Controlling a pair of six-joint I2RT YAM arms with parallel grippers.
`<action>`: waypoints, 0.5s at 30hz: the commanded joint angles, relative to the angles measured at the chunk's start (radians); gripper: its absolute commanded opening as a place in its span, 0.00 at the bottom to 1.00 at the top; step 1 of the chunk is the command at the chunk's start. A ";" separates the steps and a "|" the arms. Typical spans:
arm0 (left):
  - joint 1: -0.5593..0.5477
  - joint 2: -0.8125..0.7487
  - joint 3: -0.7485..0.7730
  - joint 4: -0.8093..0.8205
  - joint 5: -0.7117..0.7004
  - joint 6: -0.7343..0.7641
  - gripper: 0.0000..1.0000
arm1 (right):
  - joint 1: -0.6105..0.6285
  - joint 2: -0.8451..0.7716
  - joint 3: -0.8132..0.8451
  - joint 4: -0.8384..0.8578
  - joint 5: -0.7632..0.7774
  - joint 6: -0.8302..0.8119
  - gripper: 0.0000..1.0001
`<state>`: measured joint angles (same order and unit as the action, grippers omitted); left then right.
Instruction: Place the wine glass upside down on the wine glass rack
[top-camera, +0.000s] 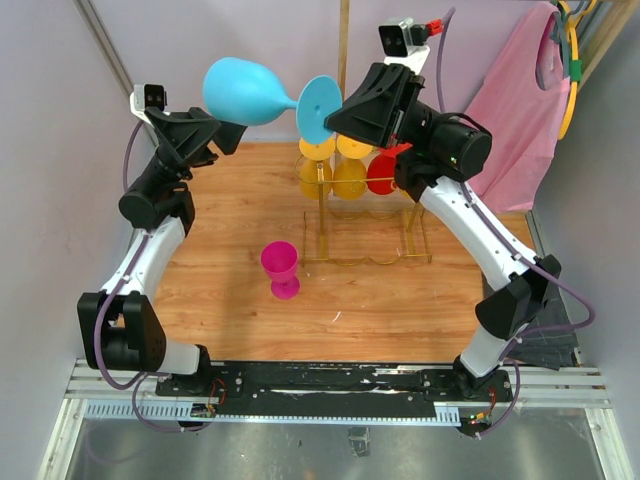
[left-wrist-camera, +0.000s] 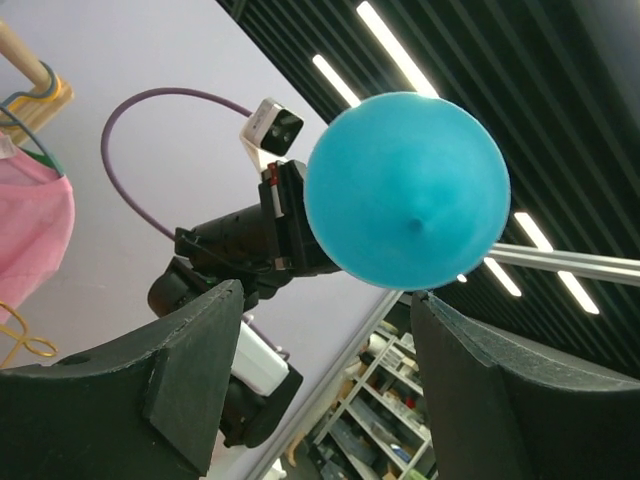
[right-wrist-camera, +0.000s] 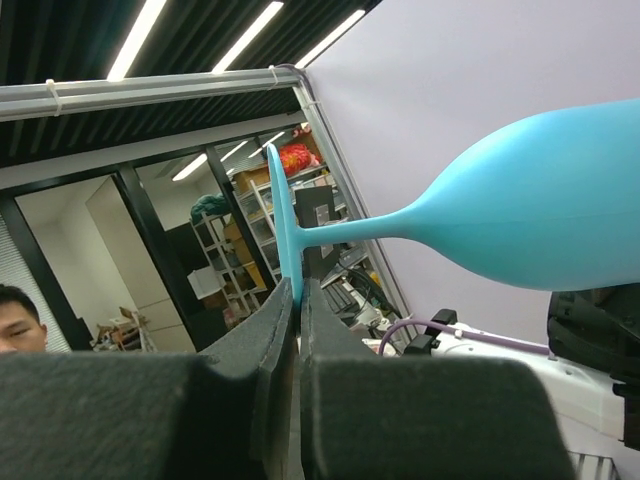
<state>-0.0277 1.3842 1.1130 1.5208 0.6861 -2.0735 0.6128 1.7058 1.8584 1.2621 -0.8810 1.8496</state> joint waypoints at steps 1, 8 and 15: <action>0.022 0.002 0.013 0.261 0.045 -0.190 0.73 | -0.041 -0.030 0.025 -0.006 0.018 -0.060 0.01; 0.037 0.023 -0.004 0.261 0.069 -0.178 0.73 | -0.143 -0.101 0.008 -0.063 0.031 -0.120 0.01; 0.047 0.050 -0.003 0.259 0.104 -0.163 0.71 | -0.288 -0.268 -0.049 -0.334 -0.006 -0.325 0.01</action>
<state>0.0055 1.4242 1.1126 1.5208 0.7528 -2.0735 0.4053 1.5764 1.8362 1.0882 -0.8722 1.7023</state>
